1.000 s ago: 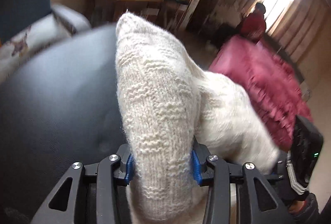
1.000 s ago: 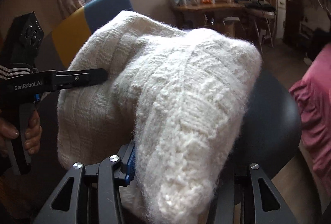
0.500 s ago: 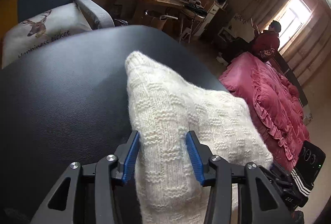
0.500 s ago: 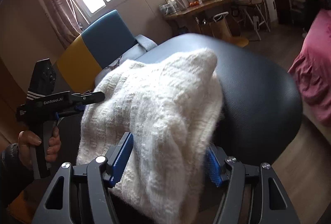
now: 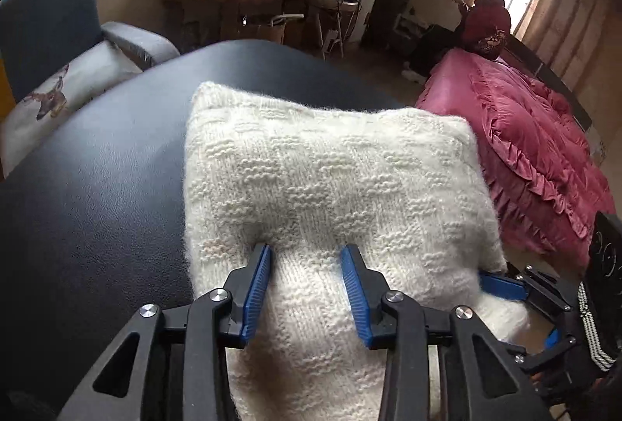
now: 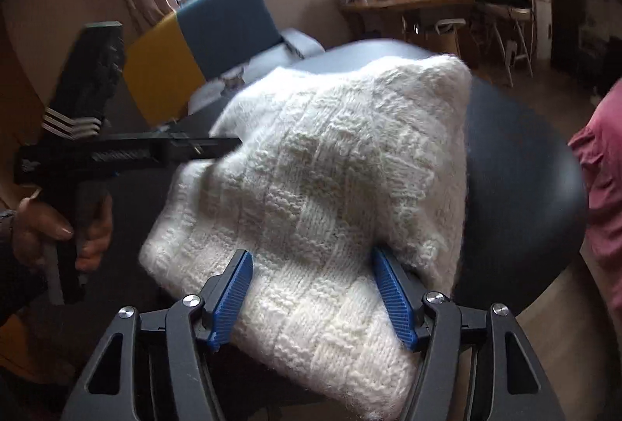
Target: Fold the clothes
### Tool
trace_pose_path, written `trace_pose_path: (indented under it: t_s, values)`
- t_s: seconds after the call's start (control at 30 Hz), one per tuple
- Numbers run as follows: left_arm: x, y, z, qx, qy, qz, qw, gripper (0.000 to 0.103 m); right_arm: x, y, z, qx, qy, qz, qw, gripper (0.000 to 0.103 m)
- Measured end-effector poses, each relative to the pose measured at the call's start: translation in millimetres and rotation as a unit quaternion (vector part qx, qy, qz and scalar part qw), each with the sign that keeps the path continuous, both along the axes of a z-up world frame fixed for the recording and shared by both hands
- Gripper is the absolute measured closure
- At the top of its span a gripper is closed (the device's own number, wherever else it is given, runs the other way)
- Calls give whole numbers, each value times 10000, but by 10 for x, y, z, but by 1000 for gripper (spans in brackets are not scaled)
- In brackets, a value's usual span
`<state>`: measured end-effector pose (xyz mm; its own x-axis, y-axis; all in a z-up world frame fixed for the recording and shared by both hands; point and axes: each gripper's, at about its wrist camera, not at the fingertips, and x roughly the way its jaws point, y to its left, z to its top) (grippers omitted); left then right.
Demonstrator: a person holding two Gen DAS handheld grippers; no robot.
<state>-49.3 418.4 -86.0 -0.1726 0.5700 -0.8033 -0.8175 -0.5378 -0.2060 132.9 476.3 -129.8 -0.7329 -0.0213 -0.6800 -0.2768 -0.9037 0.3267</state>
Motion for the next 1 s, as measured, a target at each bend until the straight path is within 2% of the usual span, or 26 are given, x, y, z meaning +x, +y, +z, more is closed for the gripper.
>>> trace_pose_path:
  t_s: [0.2,0.27,0.3,0.37,0.4,0.43,0.5,0.53,0.6,0.7,0.8,0.9,1.0]
  values:
    - [34,-114,190,36,232,301,9993,65,41,-29,78,12,167,-288,9994,36]
    - [162,-248,382,78,579,565,9967,63,18,-105,206,163,211,-394,9989,36]
    - [229,-317,481,102,759,699,9946,59,7,-143,270,238,233,-447,9984,36]
    - [363,-454,678,150,1118,967,9889,59,-15,-219,399,389,277,-552,9973,35]
    - [430,-523,777,174,1296,1101,9853,59,-26,-257,463,464,299,-605,9966,31]
    - [497,-592,876,198,1474,1233,9812,58,-37,-295,527,539,321,-657,9959,19]
    - [630,-730,1031,122,1781,1439,9734,57,-59,-371,656,689,365,-762,9940,4]
    - [706,-796,1090,98,1856,1518,9708,57,-70,-409,720,764,387,-814,9930,3]
    - [836,-898,1188,35,1912,1635,9678,56,-92,-485,848,913,431,-919,9906,3]
    - [947,-1011,1272,36,1647,1406,9763,56,-125,-598,1041,1137,496,-1075,9864,3]
    - [1044,-1136,1359,264,1541,1374,9781,56,-163,-712,1160,1255,570,-996,9854,3]
    - [1176,-1198,1434,100,1946,1481,9696,57,-172,-822,1168,1341,623,-792,9858,3]
    - [1284,-1281,1515,248,2105,1543,9650,57,-167,-877,1153,1399,605,-681,9860,3]
